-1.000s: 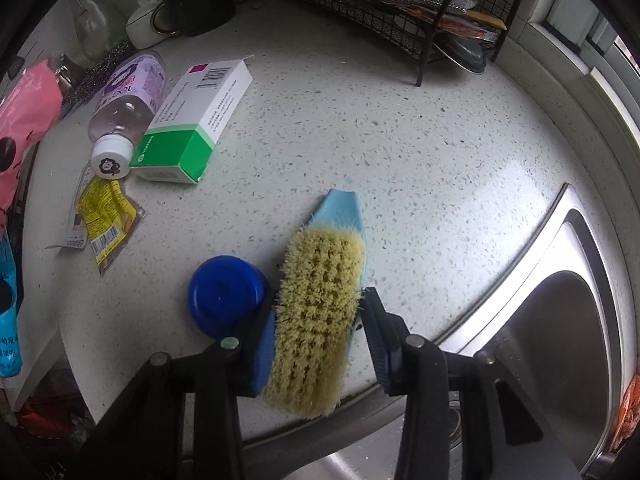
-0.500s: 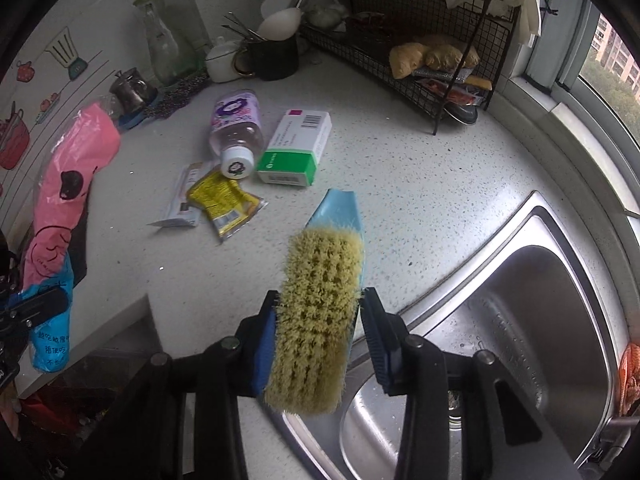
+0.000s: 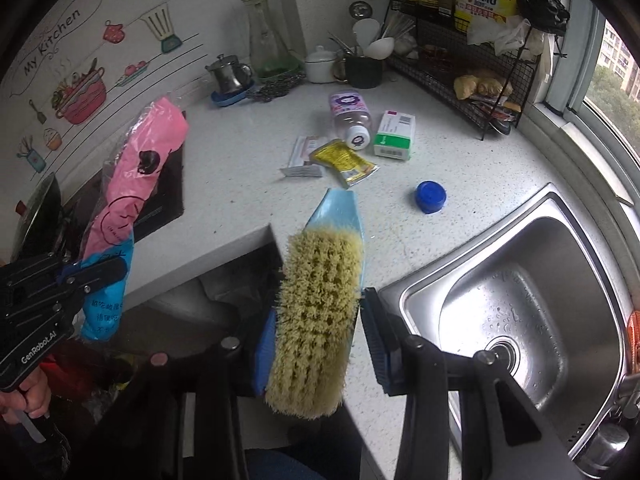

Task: Collect trash
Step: 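Carry the bag and brush down toward the red bucket with both tools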

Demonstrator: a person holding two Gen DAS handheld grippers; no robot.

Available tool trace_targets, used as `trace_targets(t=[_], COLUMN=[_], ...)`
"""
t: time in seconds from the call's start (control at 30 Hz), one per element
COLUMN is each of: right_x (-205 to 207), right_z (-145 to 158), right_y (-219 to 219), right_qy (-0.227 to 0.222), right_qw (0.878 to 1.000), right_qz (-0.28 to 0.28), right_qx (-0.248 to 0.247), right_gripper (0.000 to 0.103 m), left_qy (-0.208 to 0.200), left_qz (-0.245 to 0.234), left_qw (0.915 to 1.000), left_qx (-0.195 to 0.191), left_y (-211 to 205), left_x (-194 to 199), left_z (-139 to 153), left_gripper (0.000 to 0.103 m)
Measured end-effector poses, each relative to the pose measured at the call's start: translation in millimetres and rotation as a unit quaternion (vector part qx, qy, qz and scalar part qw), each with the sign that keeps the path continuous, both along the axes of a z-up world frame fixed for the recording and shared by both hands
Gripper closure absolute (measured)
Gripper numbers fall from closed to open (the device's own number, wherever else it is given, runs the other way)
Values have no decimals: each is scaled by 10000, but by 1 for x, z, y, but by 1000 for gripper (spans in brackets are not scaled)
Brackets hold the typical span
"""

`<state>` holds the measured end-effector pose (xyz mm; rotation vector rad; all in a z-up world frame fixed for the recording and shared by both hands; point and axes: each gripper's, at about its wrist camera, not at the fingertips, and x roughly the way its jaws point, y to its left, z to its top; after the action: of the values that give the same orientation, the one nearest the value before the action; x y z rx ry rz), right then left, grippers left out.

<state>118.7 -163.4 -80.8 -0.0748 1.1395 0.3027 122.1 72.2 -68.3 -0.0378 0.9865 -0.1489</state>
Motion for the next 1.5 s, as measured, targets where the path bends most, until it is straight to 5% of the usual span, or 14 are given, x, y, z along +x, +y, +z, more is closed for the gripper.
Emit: trace_targets(t=[0.4, 0.77, 1.1, 1.5], right_x=[-87, -111, -112, -106], right_z=[-13, -61, -137, -276], right_y=[55, 86, 93, 84], right_qy=[401, 744, 1041, 1633], right_qw=[9975, 9944, 9927, 9853], right_qz=[524, 745, 577, 269], right_qx=[253, 61, -190, -425], right_gripper=[65, 65, 65, 65], left_qy=[300, 835, 1521, 2154], left_qz=[692, 1905, 2181, 1873], left_qw=[9971, 9767, 9632, 9581], left_qx=[84, 534, 399, 252], left_y=[27, 44, 51, 41], left_x=[-91, -129, -124, -90], left_z=[-32, -81, -173, -325], left_gripper=[95, 95, 95, 95])
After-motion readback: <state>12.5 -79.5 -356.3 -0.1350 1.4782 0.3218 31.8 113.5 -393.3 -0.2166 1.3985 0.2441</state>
